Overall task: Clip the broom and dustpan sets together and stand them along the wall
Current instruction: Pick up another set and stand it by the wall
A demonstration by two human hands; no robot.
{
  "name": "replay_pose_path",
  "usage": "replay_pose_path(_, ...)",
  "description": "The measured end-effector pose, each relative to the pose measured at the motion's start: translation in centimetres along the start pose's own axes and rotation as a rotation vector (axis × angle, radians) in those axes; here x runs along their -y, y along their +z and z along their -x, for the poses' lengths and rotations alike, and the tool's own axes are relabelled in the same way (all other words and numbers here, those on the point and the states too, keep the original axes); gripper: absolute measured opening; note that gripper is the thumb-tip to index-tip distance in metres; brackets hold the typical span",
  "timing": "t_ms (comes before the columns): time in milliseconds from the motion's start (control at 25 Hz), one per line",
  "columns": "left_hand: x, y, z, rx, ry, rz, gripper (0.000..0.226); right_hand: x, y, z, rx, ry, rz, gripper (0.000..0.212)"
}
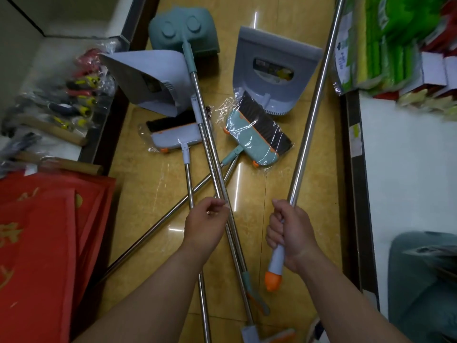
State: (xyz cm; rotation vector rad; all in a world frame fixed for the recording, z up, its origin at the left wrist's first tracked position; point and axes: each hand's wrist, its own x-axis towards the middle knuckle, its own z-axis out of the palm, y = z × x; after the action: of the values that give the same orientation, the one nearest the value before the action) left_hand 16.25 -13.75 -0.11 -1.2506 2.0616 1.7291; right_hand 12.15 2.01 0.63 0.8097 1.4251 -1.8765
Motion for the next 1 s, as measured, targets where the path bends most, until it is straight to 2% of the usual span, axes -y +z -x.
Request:
replay_pose_path(200,-3.2,1.1,-0.5,0.129,-0.095,0.316,0.022,-3.4,4.5,1.2,-0.087,-0.132,0.207,0.031)
replay_pose_path(360,-5.2,0.7,-1.1,0.273,-0.109,0.359,0.018,-8.4,6.9,3.1,-0.038,-0.265,0.438,0.027)
replay_pose_path(440,-4.9,0.2,-1.5,0.133,-0.122,0.279,0.023,-11.1,7.4,4.1,0.010,-0.303,0.541,0.029)
replay_pose_path(520,-3.3,-0.6,-1.7,-0.108,-0.061,0.156,0.034,-13.7,7.1,4.1,0.115,-0.262,0.516,0.032)
replay_pose_path(600,-1.8,-1.4,-1.8,-0.197,-0.030,0.200,0.036,-16.4,5.0,1.9,0.115,-0.131,0.486,0.037)
replay_pose_path(720,-0.7,-2.4,-2.1,-0.191,-0.027,0.236,0.033,-18.9,0.6,-1.9,0.094,0.051,0.820,0.050)
replay_pose_path(800,0.2,-3.0,-2.9,-0.177,-0.017,0.213,0.032,-19.4,-1.1,-4.4,0.093,0.136,0.850,0.060)
replay_pose_path(880,1.3,-3.4,-3.5,-0.150,-0.014,0.167,0.029,-19.0,-1.5,-6.3,0.047,0.213,0.752,0.058)
replay_pose_path(920,1.9,-3.5,-3.7,-0.136,-0.013,0.148,0.027,-18.7,-1.5,-6.9,0.004,0.223,0.780,0.054)
replay_pose_path(1000,3.0,-3.7,-3.8,-0.116,-0.012,0.116,0.026,-18.8,-1.7,-7.6,-0.146,0.144,1.031,0.039)
